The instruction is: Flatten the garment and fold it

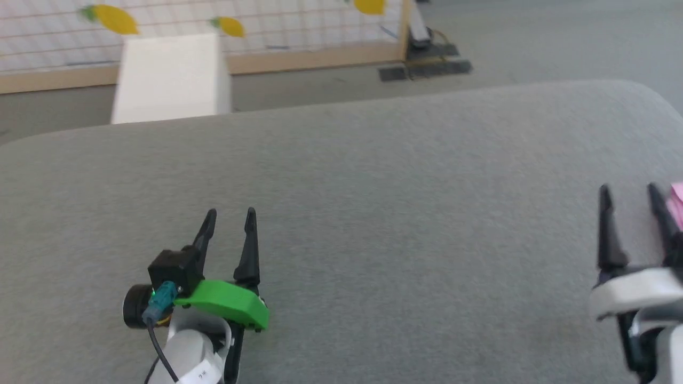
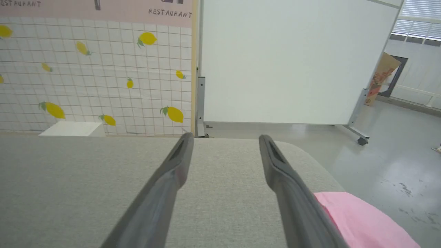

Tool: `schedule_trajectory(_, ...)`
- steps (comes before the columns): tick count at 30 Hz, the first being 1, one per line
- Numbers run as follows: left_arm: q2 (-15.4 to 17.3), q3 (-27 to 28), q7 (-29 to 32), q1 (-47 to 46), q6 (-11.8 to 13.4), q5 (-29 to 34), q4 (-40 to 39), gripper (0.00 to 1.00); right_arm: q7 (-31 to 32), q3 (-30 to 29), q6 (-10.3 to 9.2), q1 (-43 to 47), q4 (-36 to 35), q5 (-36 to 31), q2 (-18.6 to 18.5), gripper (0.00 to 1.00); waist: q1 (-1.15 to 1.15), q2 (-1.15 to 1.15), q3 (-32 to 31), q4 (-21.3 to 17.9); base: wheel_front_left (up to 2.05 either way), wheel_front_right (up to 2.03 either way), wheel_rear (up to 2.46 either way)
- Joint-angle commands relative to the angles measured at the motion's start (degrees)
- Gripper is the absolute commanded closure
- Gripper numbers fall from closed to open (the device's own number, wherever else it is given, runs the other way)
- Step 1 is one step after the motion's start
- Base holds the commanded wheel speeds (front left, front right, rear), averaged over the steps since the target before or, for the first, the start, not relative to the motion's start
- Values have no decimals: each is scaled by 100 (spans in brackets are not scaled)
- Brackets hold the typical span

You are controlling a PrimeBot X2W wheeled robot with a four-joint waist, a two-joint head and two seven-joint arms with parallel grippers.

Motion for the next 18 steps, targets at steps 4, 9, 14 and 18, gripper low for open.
schedule_trajectory(4,-24,-31,-48,197,7,-22,58,0,-85,203,-10,550,-454,190,286,0,0,0,-591,714,0,0,0)
schedule_trajectory(9,-31,-42,-49,371,1,0,52,0,-195,366,-10,958,-561,284,409,0,0,0,-680,811,0,0,0)
schedule_trajectory(14,-40,-92,-49,528,-13,0,96,0,-181,598,-10,1283,-540,386,424,0,0,0,-752,842,0,0,0)
schedule_trajectory(18,-48,-130,-49,588,-11,-18,114,0,-143,664,-10,1428,-560,451,425,0,0,0,-763,854,0,0,0)
